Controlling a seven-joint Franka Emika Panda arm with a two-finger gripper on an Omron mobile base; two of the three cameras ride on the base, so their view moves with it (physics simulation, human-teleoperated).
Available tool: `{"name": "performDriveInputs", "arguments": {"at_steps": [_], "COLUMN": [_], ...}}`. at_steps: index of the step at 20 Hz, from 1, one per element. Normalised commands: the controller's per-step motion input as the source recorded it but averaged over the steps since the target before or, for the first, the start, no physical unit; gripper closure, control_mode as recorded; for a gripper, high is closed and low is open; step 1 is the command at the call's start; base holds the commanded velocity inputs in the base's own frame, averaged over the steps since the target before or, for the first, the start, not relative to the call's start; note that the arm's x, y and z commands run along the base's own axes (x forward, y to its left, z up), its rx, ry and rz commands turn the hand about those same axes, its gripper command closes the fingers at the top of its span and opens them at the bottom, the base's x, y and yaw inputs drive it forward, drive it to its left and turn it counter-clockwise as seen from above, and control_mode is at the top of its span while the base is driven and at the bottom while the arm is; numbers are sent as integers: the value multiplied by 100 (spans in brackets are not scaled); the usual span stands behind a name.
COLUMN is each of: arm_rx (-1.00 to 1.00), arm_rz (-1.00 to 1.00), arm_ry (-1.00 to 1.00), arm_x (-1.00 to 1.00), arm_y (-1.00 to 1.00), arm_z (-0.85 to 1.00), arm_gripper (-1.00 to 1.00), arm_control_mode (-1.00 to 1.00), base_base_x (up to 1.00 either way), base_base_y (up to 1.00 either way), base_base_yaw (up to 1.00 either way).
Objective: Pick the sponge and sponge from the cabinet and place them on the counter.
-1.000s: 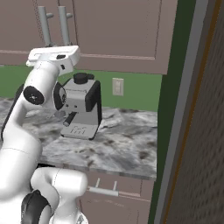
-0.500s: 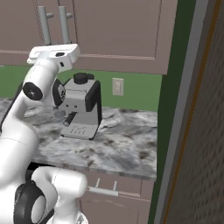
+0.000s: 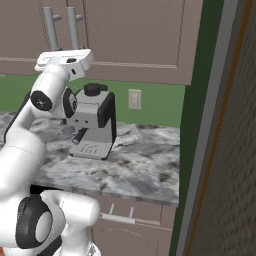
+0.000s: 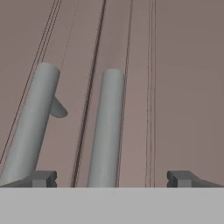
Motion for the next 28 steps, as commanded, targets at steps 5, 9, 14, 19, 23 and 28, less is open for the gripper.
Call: {"name": "performDriveInputs", "arguments": {"at_steps": [5, 9, 14, 19, 23, 28], "arm_rx": [0, 0, 0, 0, 0, 0], "arm_rz": [0, 0, 0, 0, 0, 0], "arm_ry": [0, 0, 0, 0, 0, 0], "arm_x": [24, 26, 24, 25, 26, 23], "arm_y": [0, 0, 0, 0, 0, 0], "arm_z": [-5, -4, -4, -5, -5, 0], "arm_gripper": [-100, -100, -100, -100, -100, -100], "arm_control_mode": [-100, -100, -100, -100, -100, -100], "base_base_x": [0, 0, 0, 0, 0, 0], "base_base_y": [0, 0, 0, 0, 0, 0], "base_base_yaw": [0, 0, 0, 0, 0, 0]}}
